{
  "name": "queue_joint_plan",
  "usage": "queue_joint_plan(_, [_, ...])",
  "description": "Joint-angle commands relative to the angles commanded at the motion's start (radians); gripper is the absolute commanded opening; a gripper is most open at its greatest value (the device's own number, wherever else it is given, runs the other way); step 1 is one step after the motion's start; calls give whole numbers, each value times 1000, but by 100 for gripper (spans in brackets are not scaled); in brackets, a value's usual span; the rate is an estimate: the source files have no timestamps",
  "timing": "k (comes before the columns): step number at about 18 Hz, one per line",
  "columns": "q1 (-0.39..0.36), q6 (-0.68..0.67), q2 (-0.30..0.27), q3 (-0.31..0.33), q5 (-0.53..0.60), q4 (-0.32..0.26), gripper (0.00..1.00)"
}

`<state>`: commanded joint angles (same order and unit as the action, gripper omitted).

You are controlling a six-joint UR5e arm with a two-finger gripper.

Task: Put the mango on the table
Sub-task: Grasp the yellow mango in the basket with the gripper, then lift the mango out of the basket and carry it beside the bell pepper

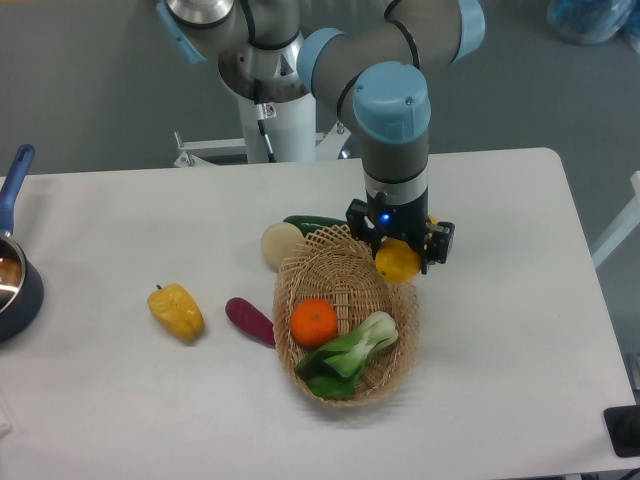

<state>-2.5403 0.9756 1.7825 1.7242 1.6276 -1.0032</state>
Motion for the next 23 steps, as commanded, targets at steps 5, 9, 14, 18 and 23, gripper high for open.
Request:
queue_joint_plan(5, [2, -2, -2, 0, -3, -2, 56])
queue_joint_plan(9, [3, -9, -3, -2, -5, -2, 56])
queue_joint_plan(14, [12, -17, -11, 2, -26, -2, 55])
queue_joint_plan(18, [60, -41, -18, 8, -28, 3, 55])
queue_joint_plan(23, [199, -181, -18, 60, -15, 17, 56])
